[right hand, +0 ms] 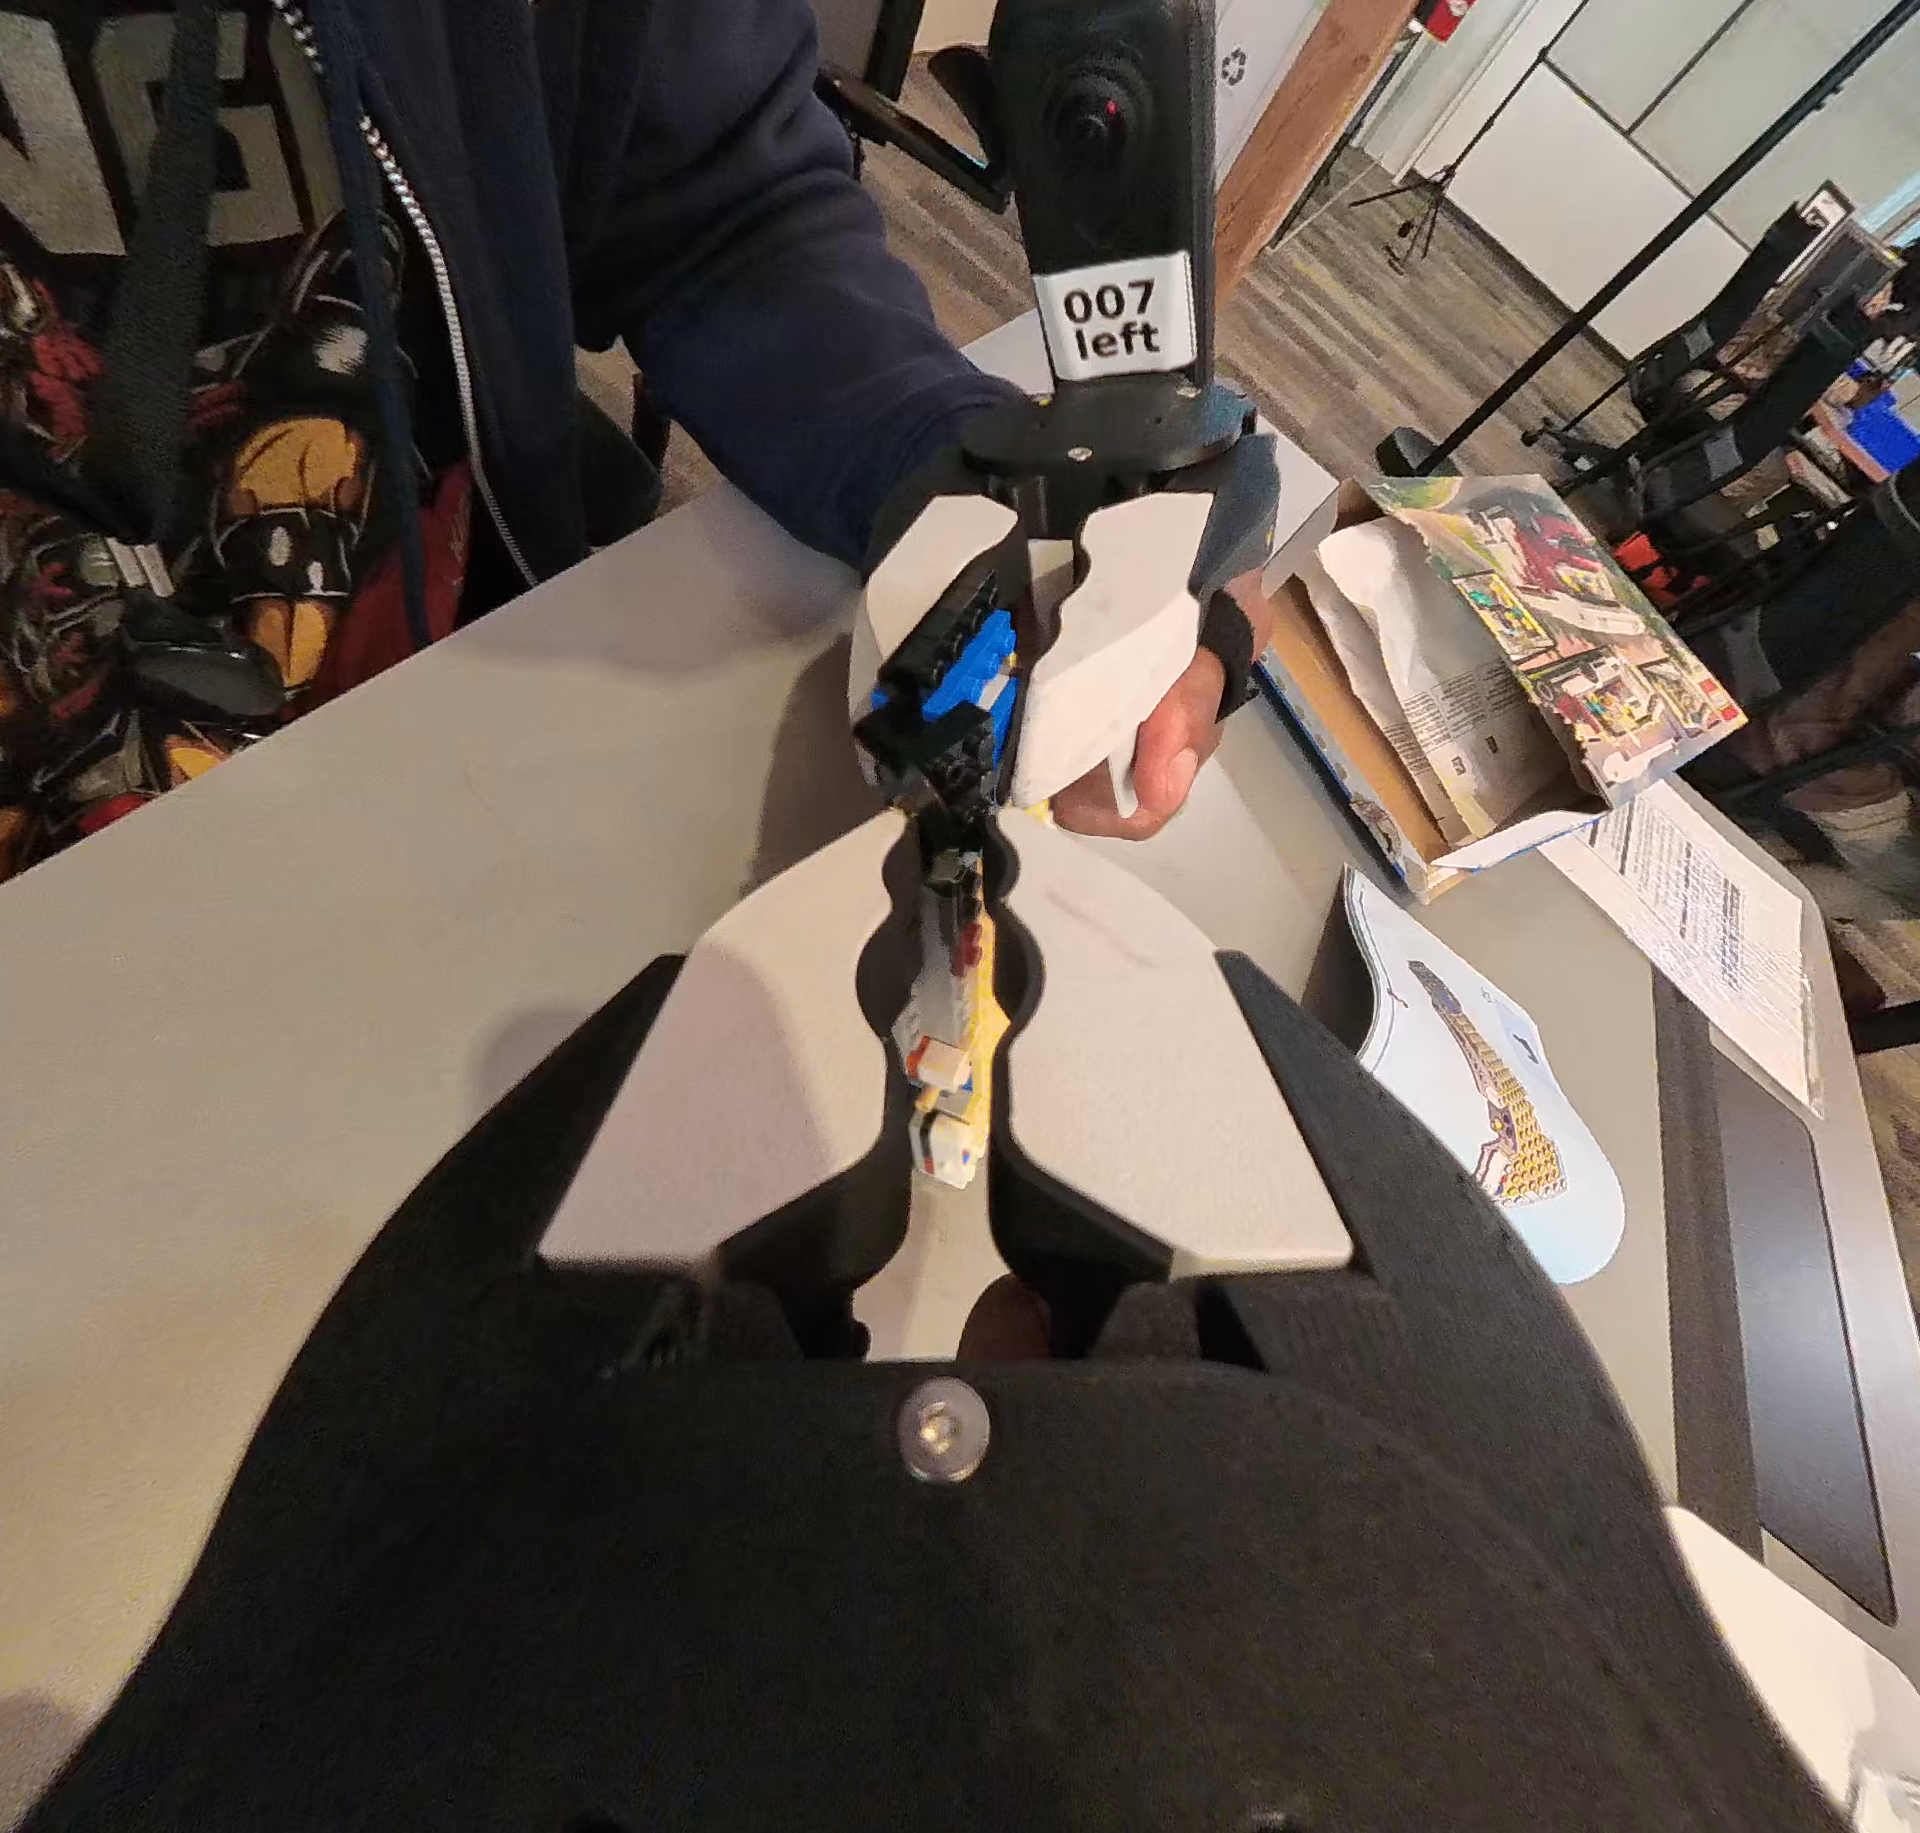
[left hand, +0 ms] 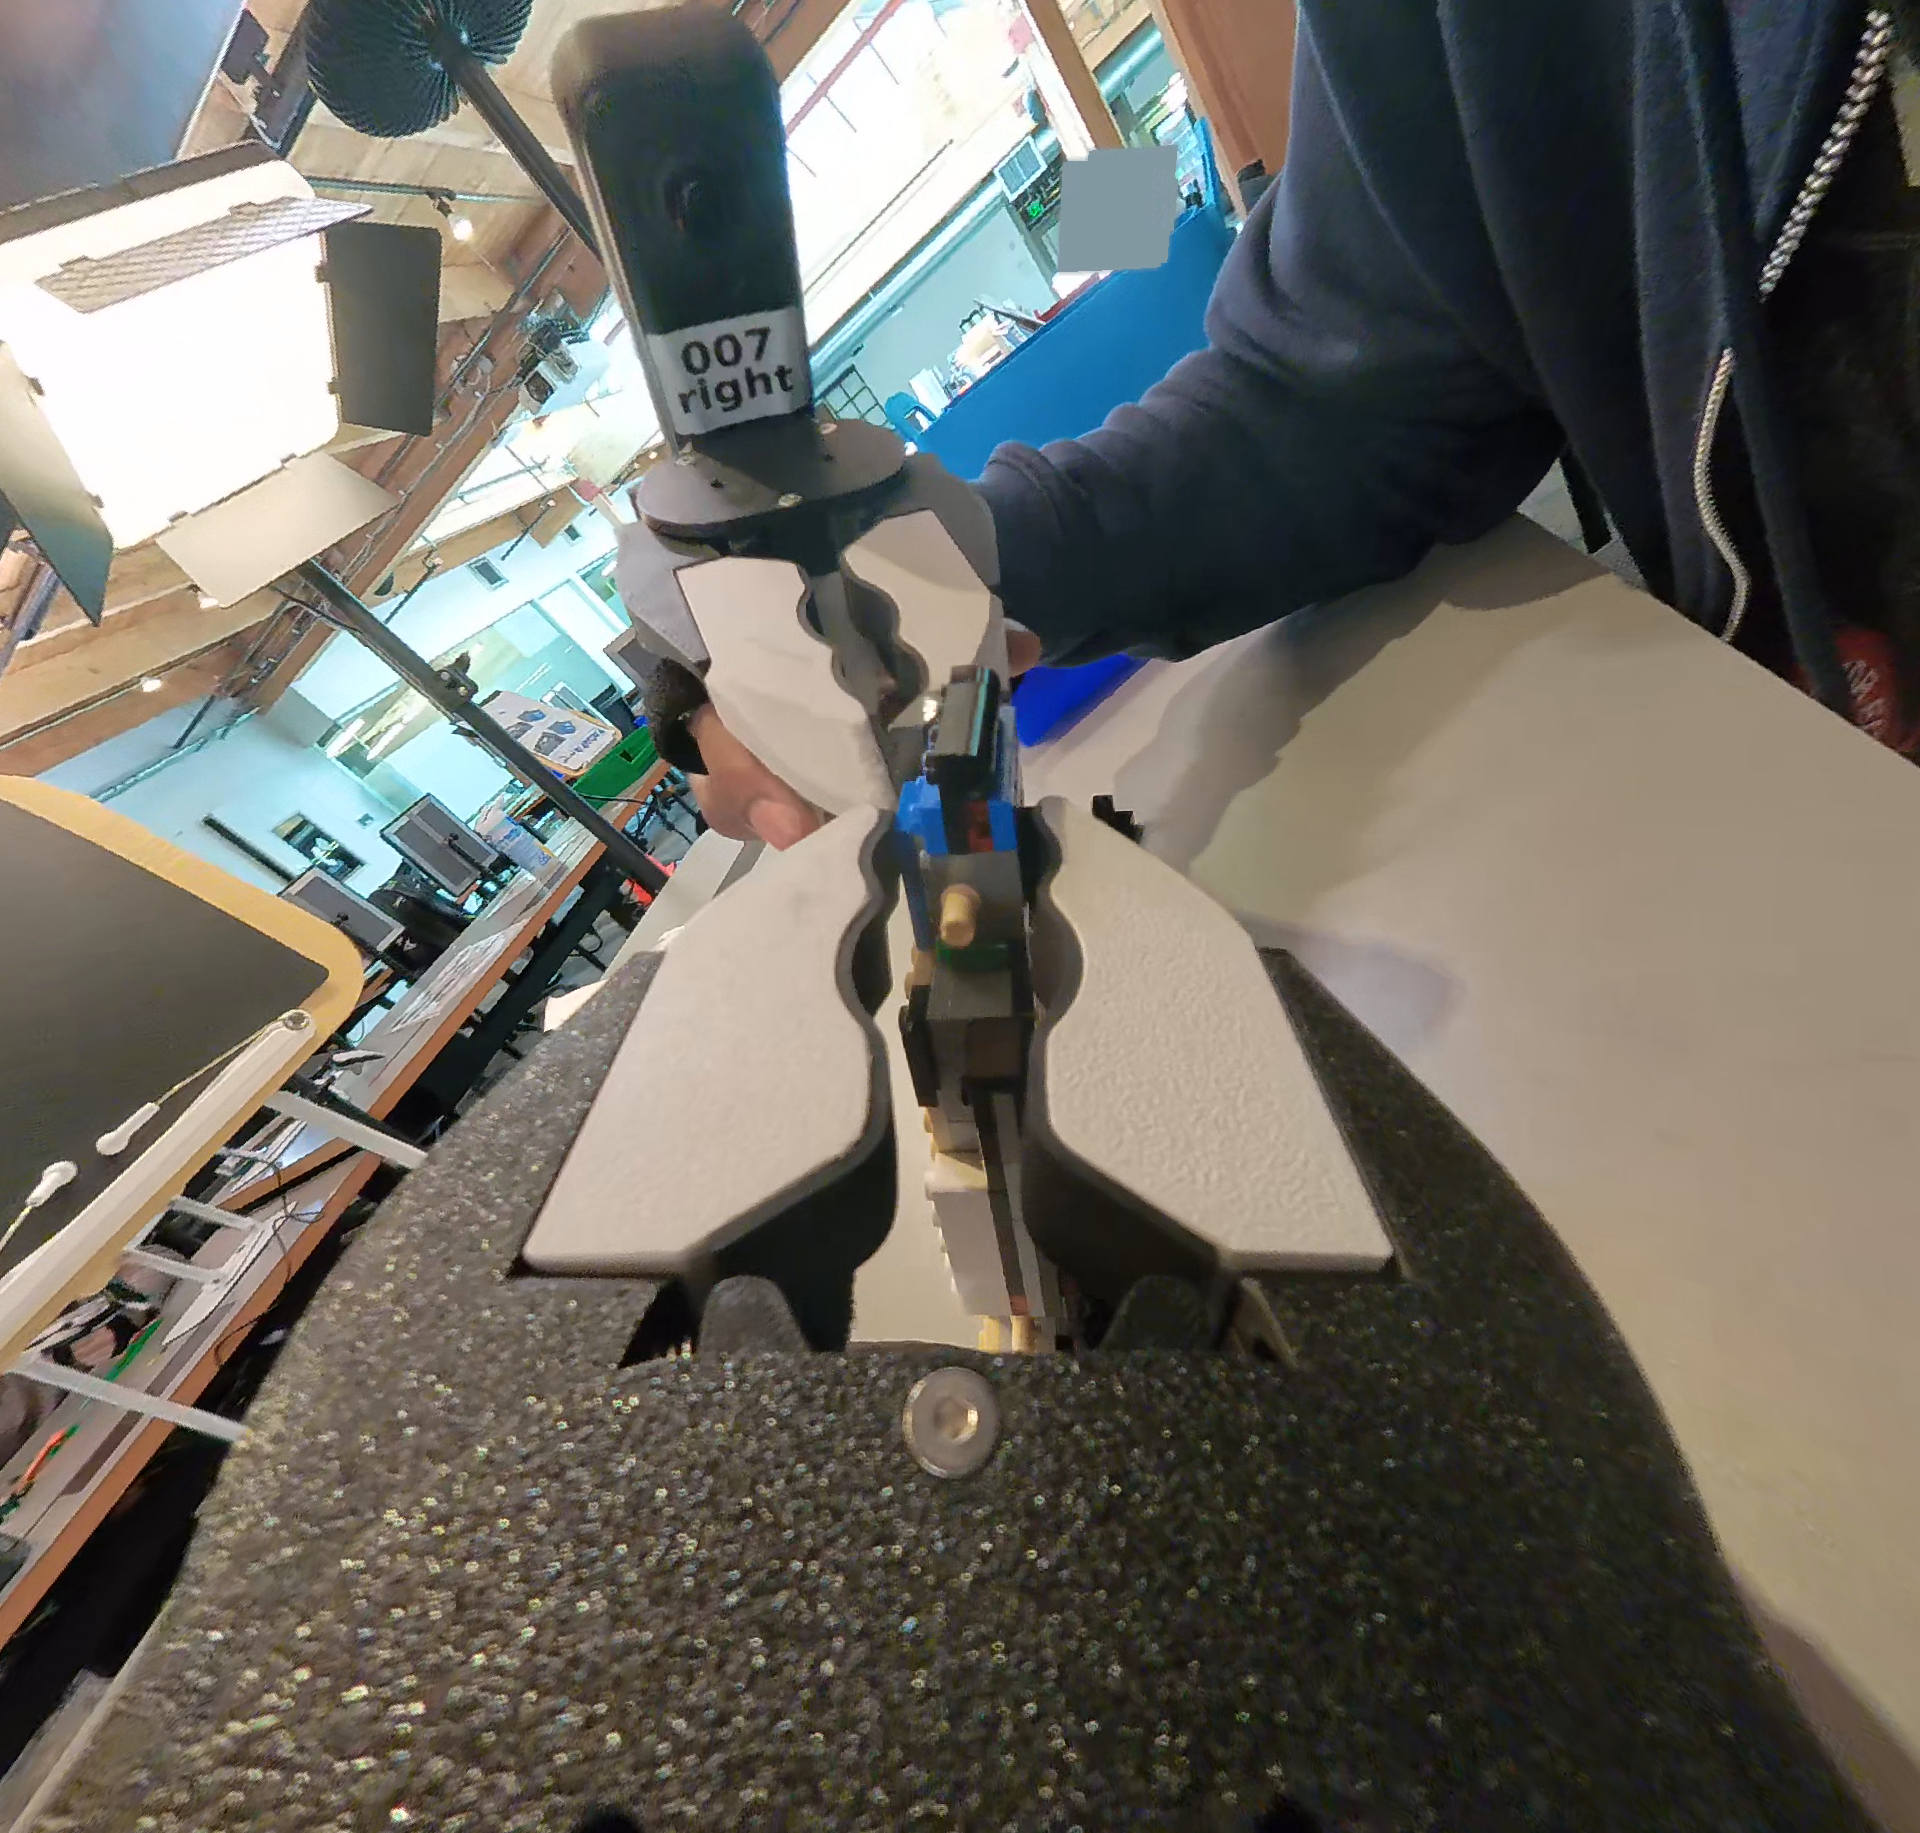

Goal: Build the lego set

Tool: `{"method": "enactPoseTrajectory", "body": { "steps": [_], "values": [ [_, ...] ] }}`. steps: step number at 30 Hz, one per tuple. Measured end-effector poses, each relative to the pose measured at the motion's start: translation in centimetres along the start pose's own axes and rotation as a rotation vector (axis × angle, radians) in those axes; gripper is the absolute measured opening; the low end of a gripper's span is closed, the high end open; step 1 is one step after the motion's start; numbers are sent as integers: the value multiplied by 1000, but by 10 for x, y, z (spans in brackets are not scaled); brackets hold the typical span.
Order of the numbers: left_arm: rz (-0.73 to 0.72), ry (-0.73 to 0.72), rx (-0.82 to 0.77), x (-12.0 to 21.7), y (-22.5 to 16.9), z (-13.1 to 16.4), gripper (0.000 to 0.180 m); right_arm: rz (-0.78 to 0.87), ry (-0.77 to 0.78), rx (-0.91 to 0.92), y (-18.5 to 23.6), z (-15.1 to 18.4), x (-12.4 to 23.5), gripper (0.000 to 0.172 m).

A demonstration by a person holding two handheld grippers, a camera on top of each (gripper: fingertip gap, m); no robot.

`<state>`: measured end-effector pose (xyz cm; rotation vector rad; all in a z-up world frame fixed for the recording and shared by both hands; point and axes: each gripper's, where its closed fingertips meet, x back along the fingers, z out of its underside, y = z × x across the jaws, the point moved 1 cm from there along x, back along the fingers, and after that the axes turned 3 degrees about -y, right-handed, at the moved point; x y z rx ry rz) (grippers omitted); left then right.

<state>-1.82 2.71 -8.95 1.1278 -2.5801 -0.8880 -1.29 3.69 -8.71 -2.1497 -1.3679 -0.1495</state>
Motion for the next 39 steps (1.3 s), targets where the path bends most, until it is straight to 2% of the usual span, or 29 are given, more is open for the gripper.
{"method": "enactPoseTrajectory", "body": {
  "steps": [13, 22, 31, 39],
  "values": [
    [48, -23, 40, 2, -4, -3, 22, -133, 27, -51, 6, -3, 1, 9],
    [24, 2, 2, 1, -2, -2, 24, -181, 121, -52, 6, -4, 4, 8],
    [-64, 47, -19, -2, 7, 4, 41, -159, 150, -52, 4, 0, 6, 8],
    [-71, 93, -88, -2, 5, 8, 29, -128, 151, -58, 2, 4, 8, 8]
  ]
}}
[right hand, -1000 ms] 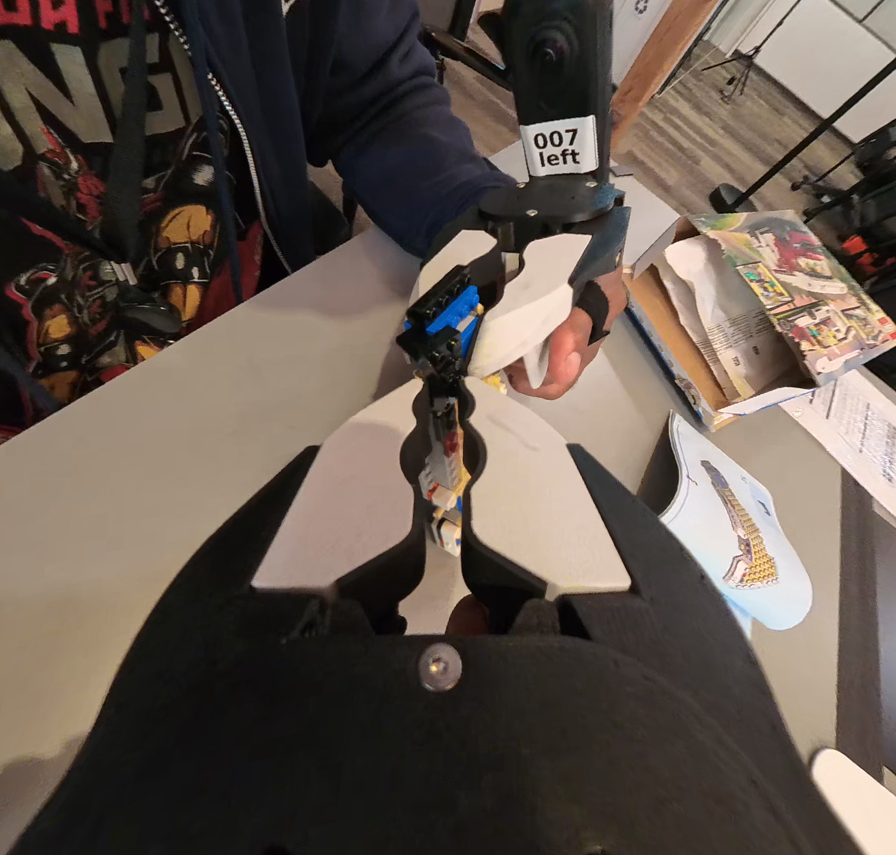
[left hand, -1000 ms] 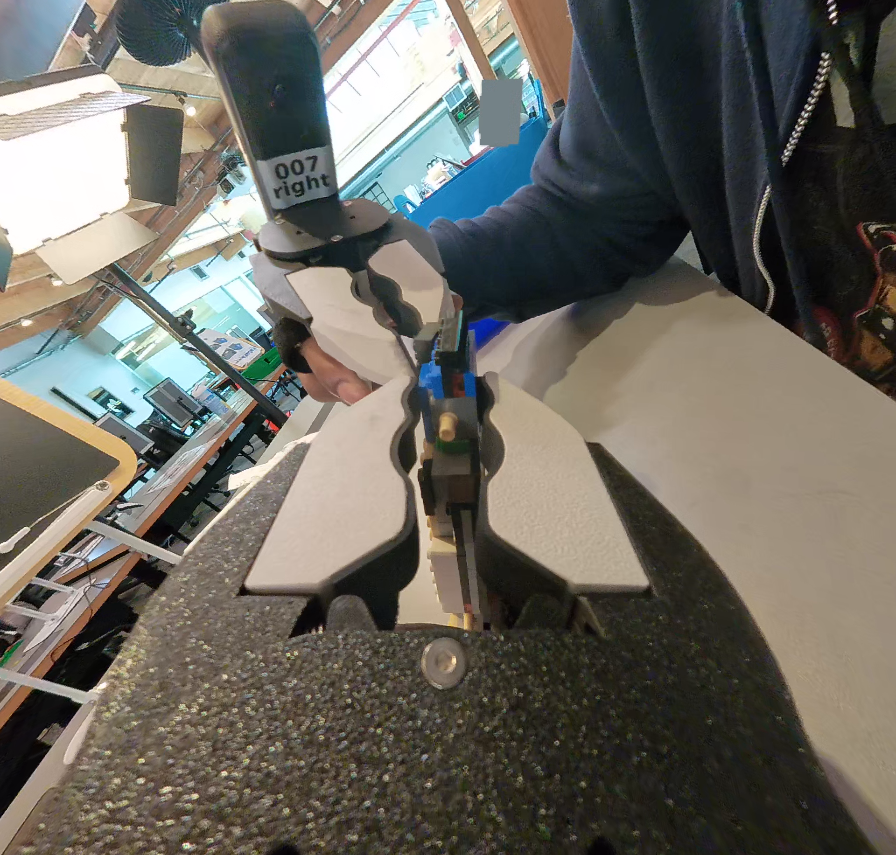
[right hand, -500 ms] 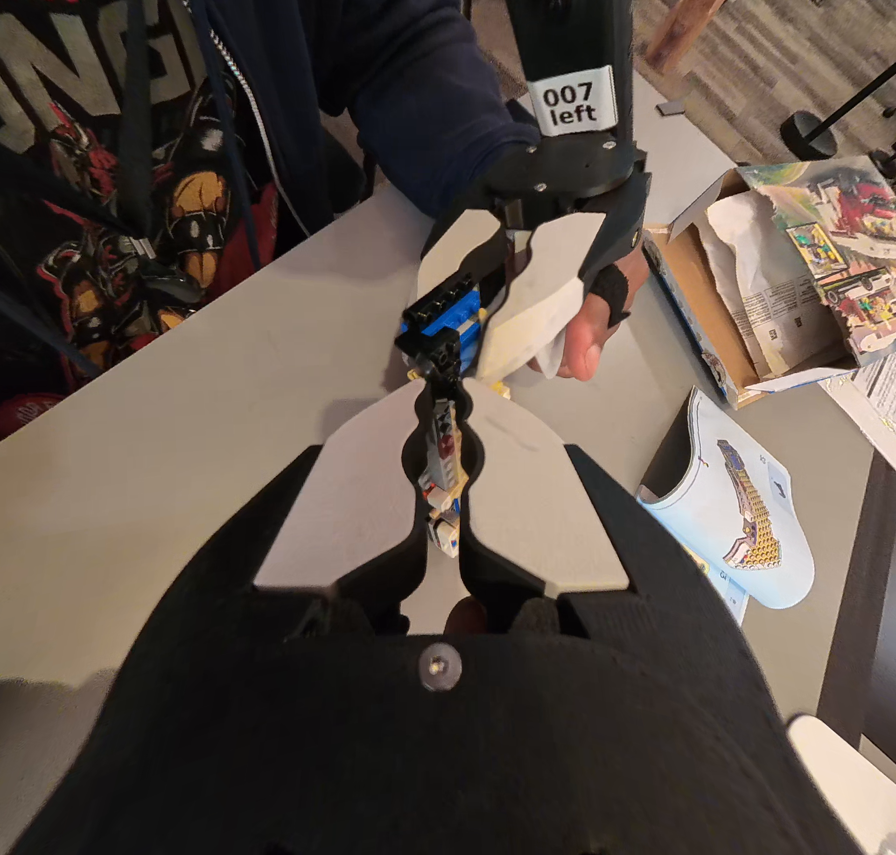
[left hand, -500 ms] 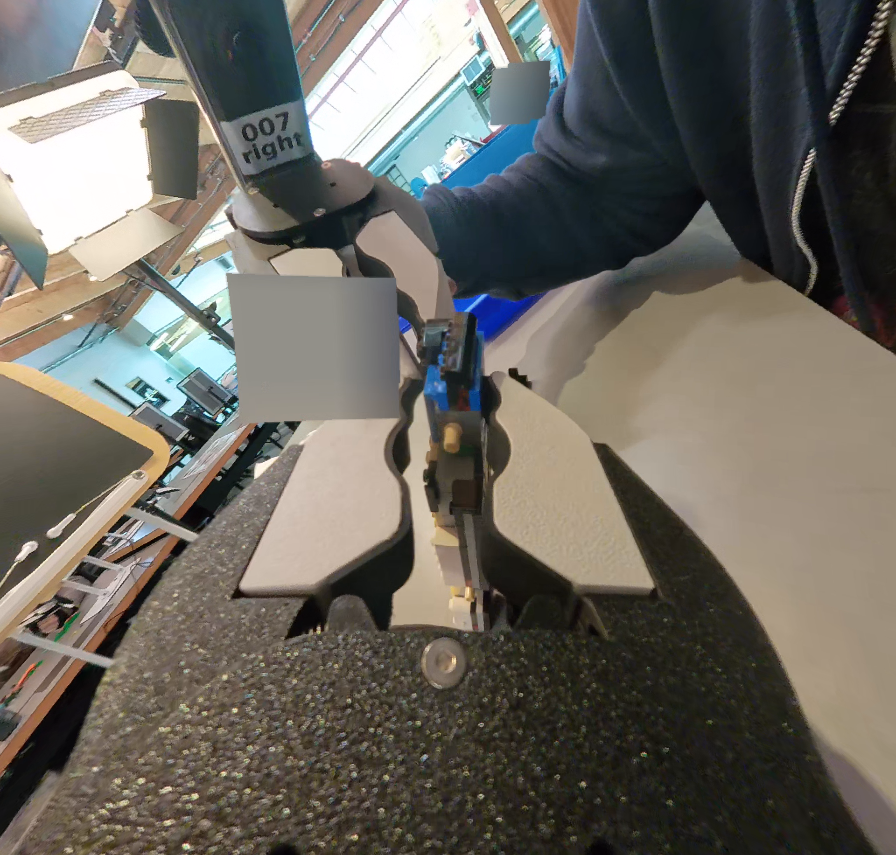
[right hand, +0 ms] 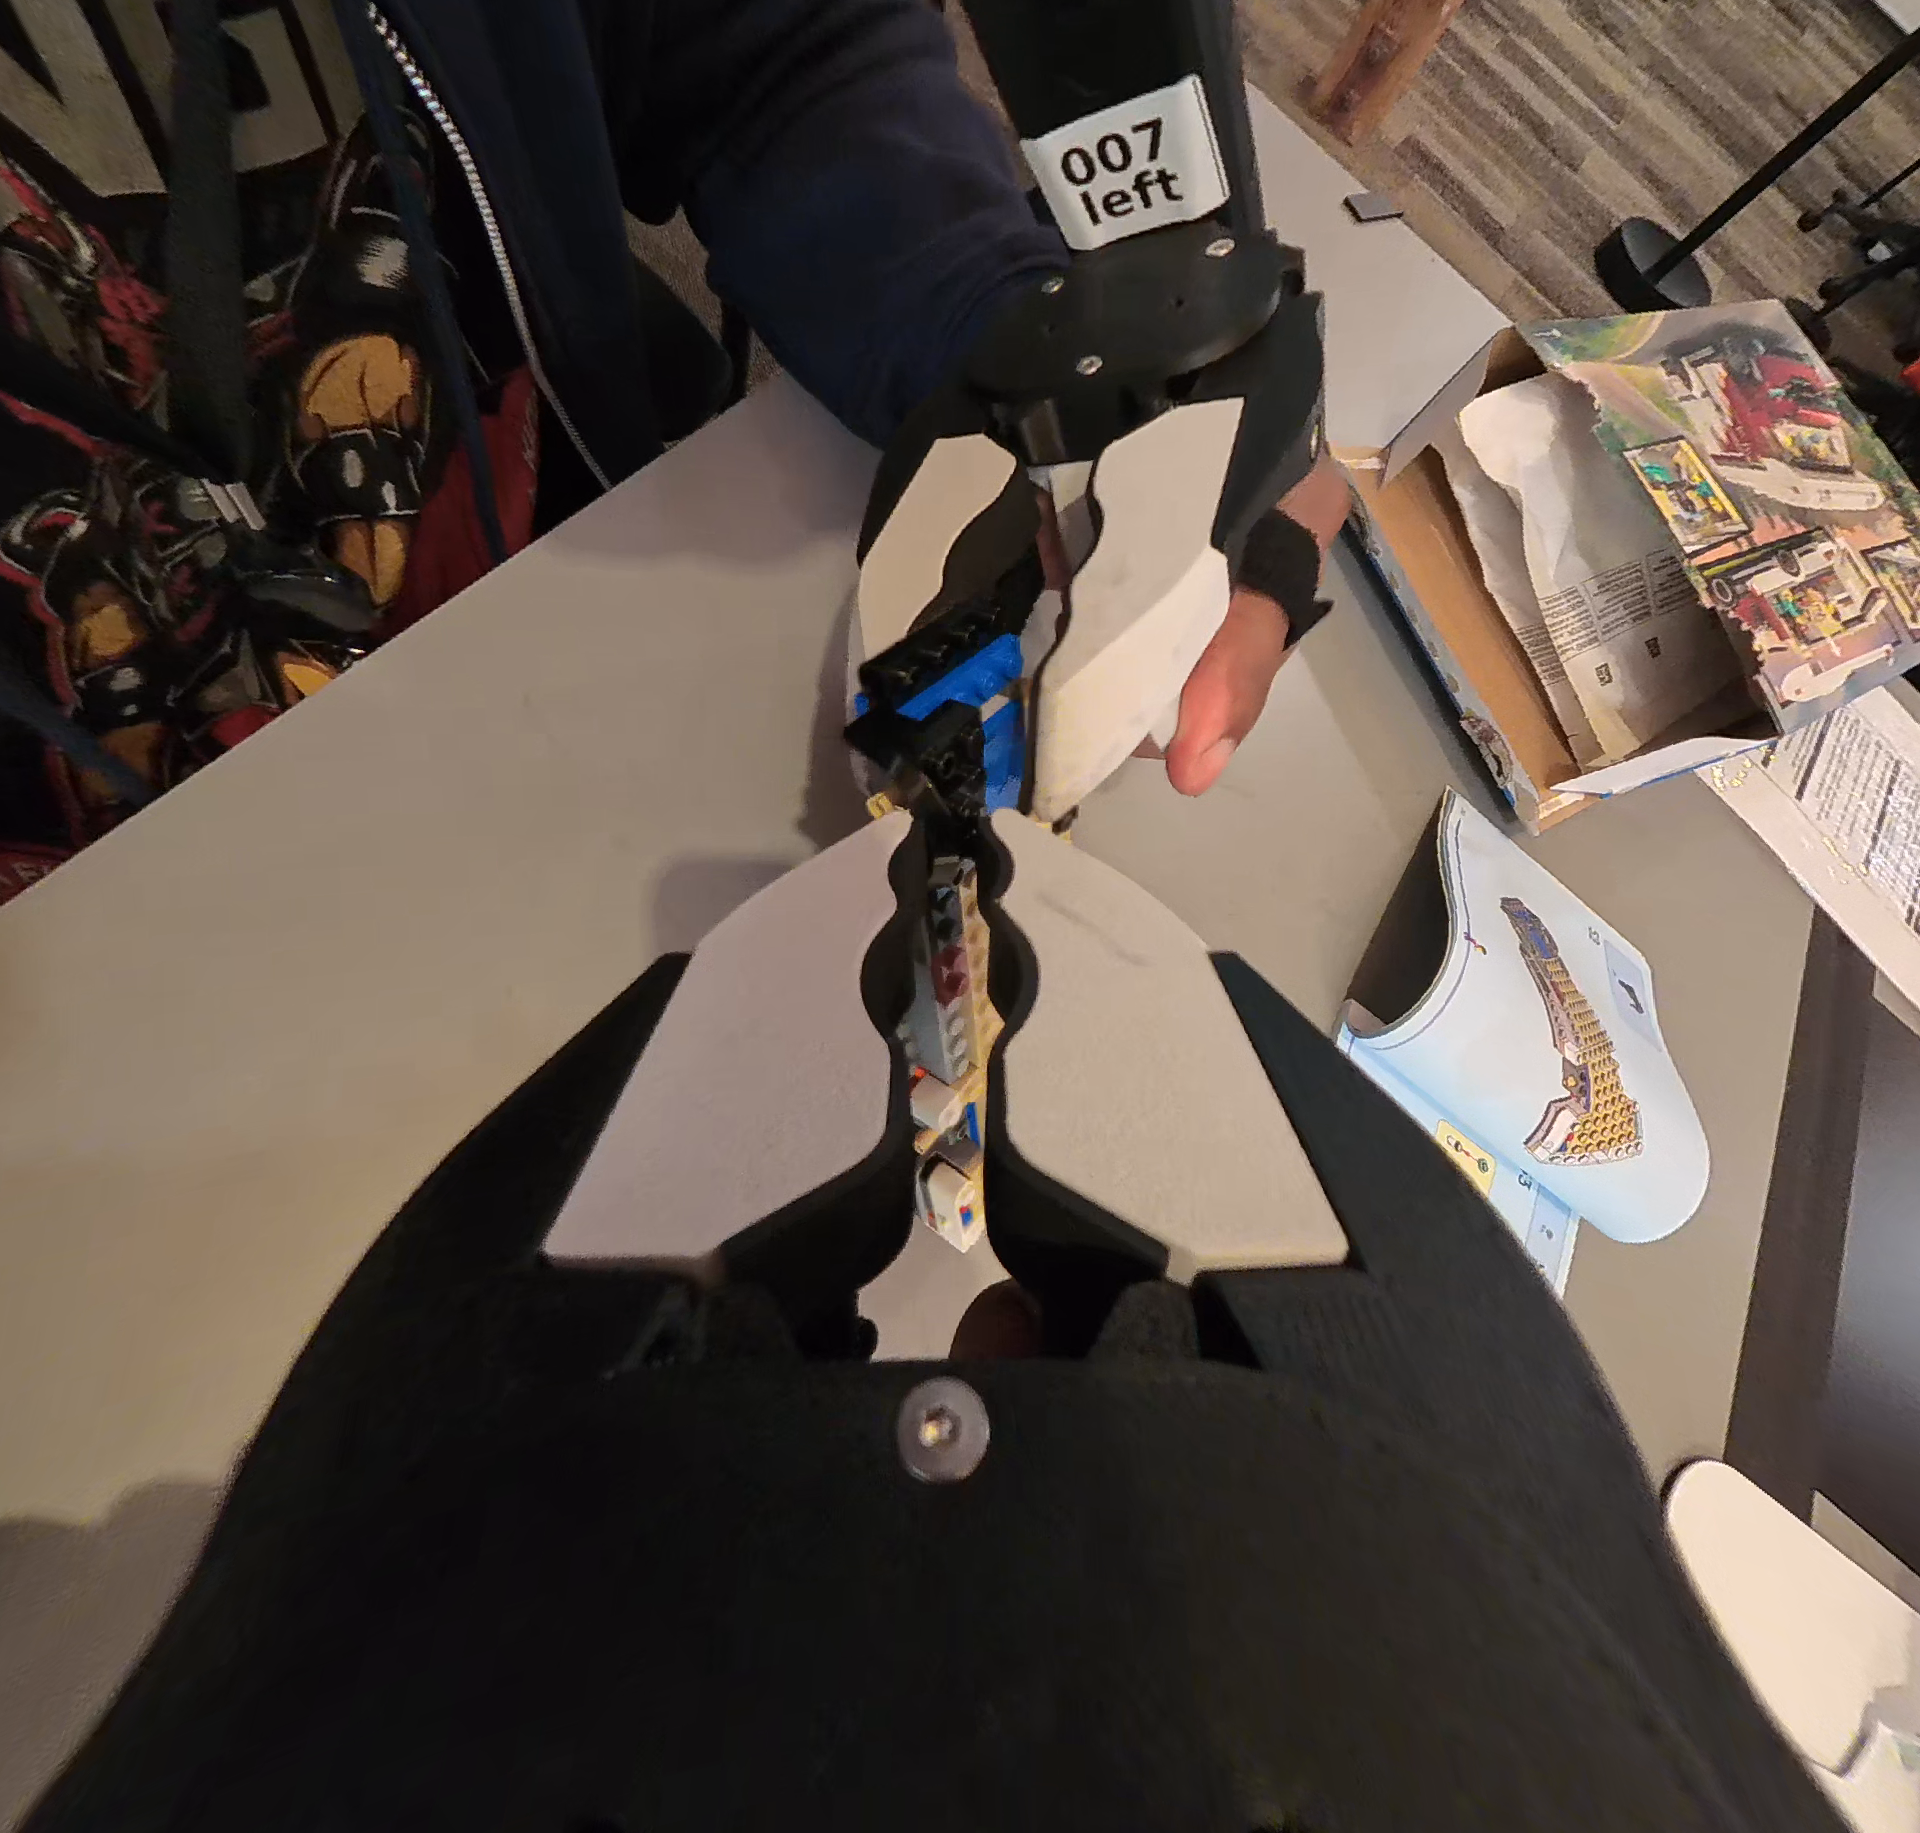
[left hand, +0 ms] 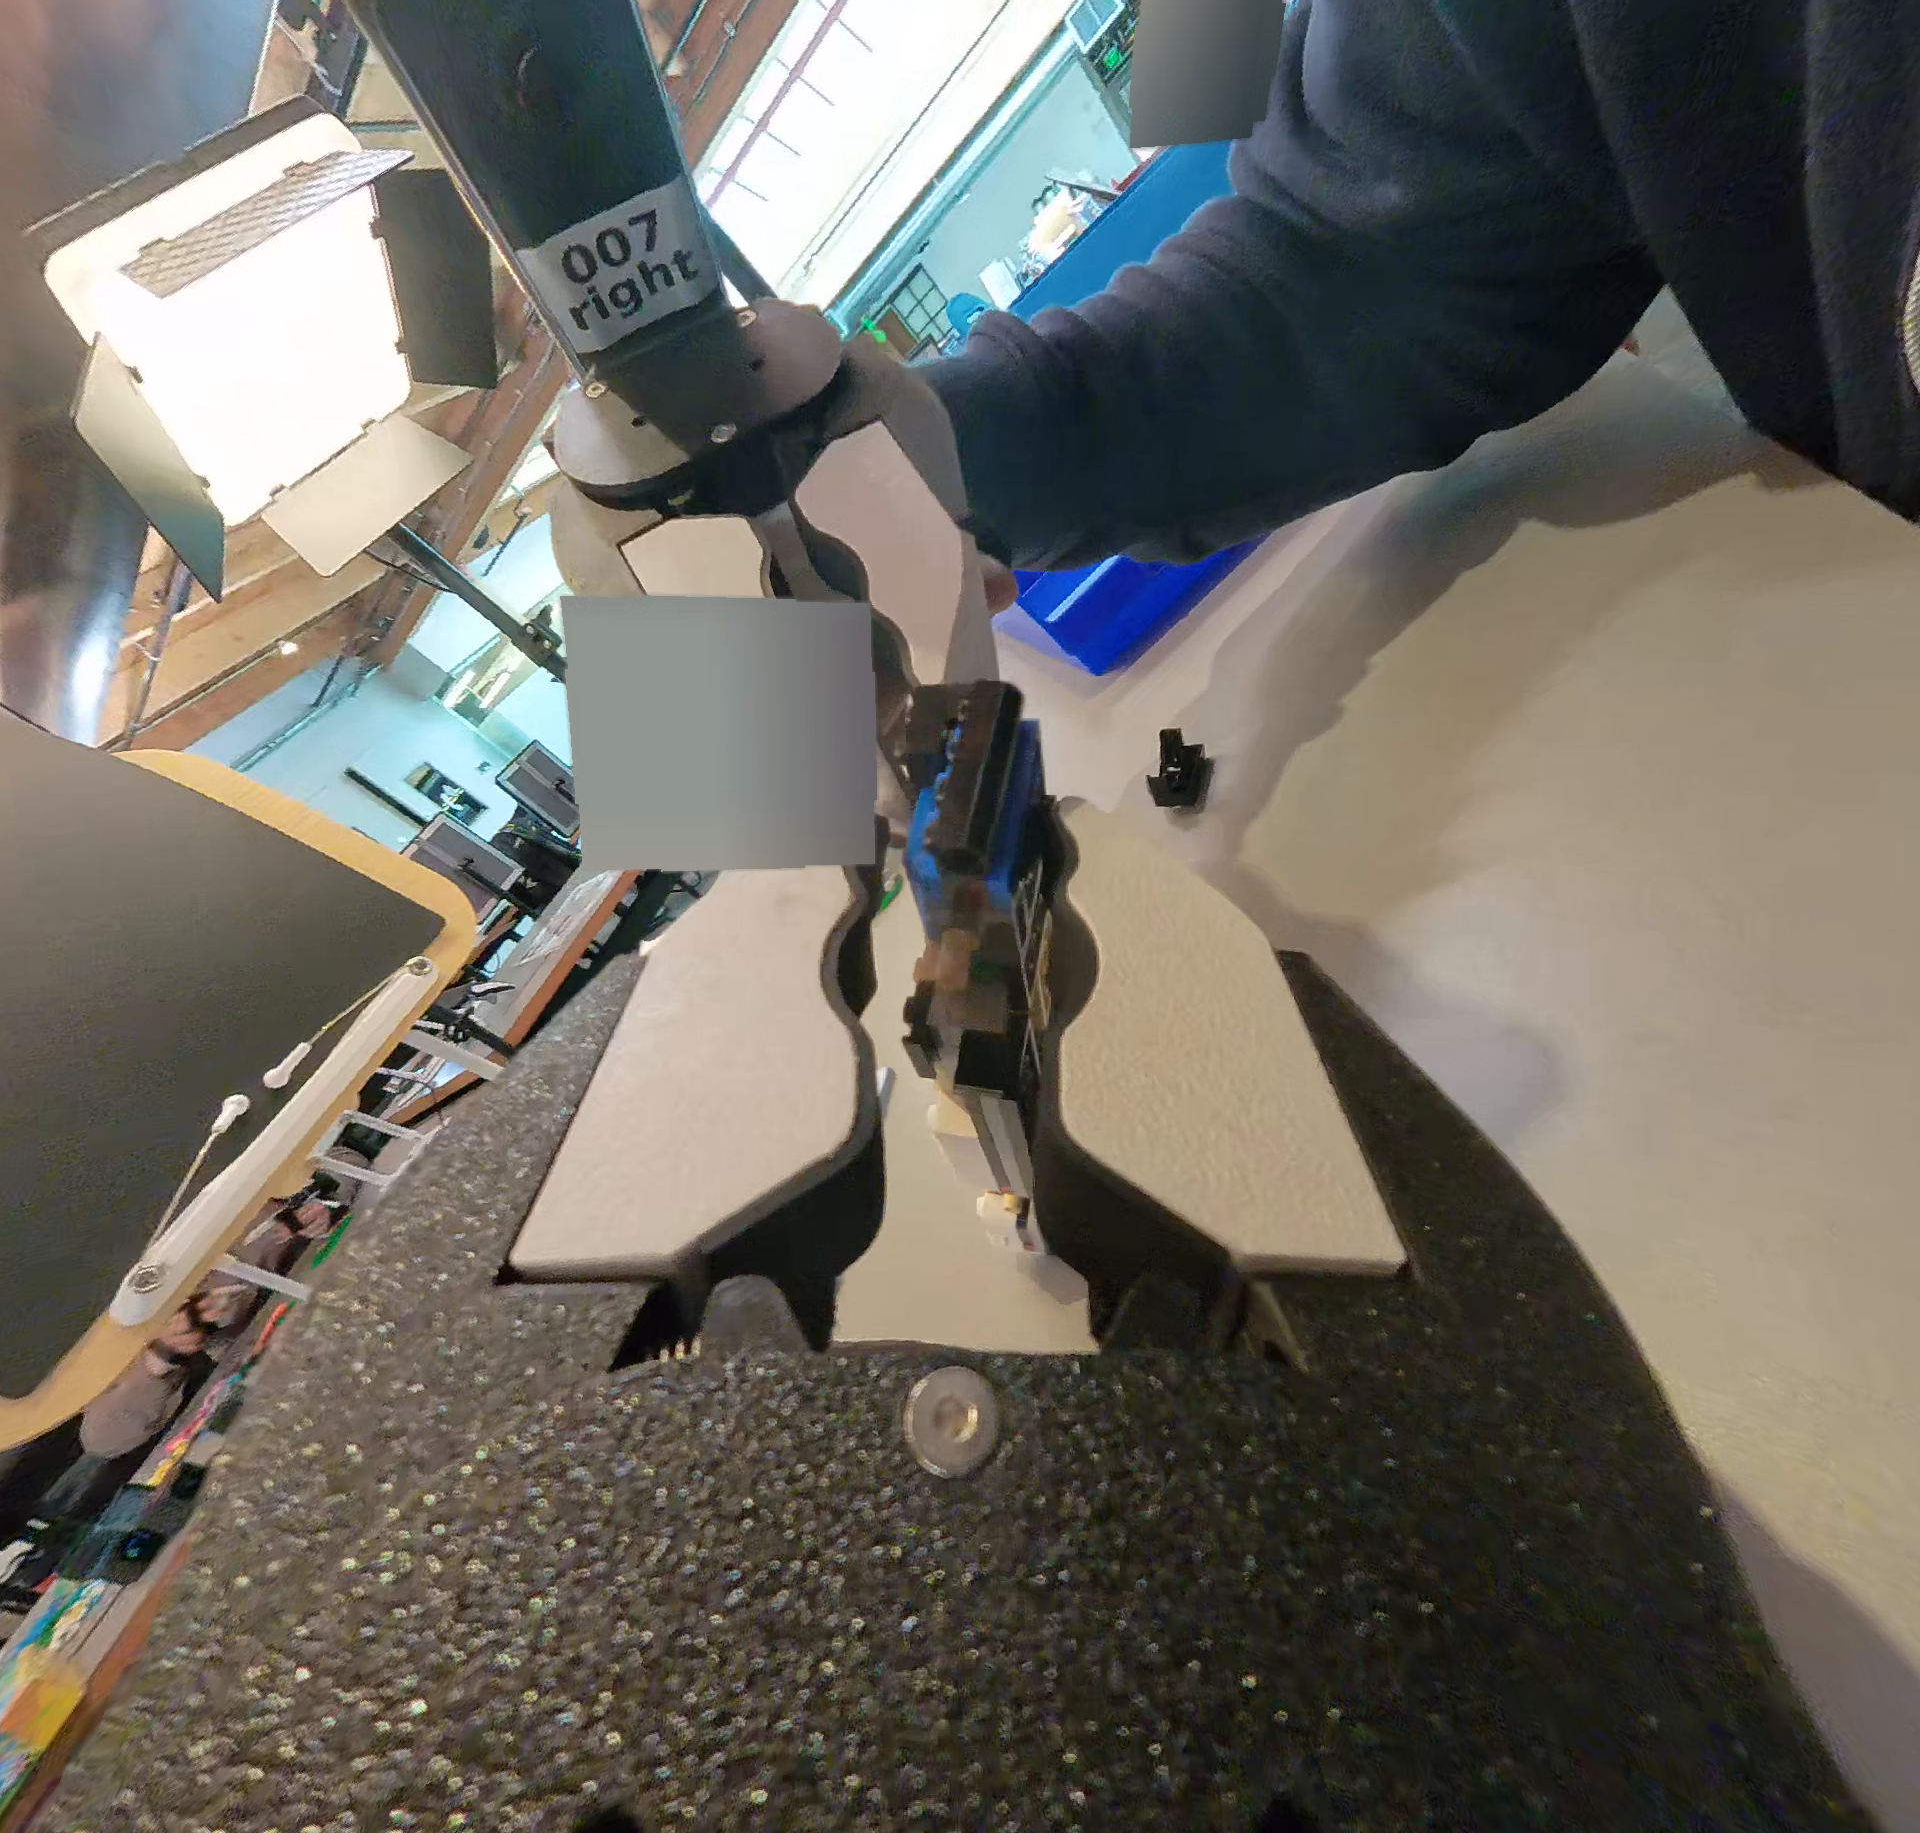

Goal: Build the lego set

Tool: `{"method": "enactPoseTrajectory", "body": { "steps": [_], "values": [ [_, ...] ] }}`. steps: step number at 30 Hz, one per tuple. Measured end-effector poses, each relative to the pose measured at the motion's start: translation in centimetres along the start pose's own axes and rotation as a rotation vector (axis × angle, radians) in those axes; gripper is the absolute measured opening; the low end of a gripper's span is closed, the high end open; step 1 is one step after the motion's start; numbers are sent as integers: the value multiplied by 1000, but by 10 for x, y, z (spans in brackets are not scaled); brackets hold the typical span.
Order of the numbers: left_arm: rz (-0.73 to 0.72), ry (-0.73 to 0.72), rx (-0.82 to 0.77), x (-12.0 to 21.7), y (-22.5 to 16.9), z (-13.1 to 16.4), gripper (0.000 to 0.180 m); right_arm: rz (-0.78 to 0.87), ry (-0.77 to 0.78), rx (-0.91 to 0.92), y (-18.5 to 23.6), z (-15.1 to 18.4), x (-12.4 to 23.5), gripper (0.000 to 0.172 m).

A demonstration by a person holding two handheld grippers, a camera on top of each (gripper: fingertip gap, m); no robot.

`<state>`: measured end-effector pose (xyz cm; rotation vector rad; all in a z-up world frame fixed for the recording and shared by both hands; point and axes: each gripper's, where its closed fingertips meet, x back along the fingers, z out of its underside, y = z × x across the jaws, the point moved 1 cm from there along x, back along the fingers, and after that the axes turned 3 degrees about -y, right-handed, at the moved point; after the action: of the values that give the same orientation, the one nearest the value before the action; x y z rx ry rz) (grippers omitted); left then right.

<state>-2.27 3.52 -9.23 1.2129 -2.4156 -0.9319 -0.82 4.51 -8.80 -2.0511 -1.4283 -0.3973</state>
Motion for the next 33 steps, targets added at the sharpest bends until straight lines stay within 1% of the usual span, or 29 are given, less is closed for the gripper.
{"method": "enactPoseTrajectory", "body": {
  "steps": [6, 17, 24, 33],
  "values": [
    [-7, 14, -40, -1, 0, 0, 26, 0, -5, -3, -1, 1, 1, 8],
    [24, -6, -15, 0, 1, -1, 24, -1, -38, 12, -3, -1, 0, 8],
    [40, -3, -11, 1, 1, -1, 23, -1, -15, 39, -4, -1, -1, 8],
    [55, -8, 7, 2, 2, -1, 23, 25, 42, 116, -6, -4, -6, 8]
  ]
}}
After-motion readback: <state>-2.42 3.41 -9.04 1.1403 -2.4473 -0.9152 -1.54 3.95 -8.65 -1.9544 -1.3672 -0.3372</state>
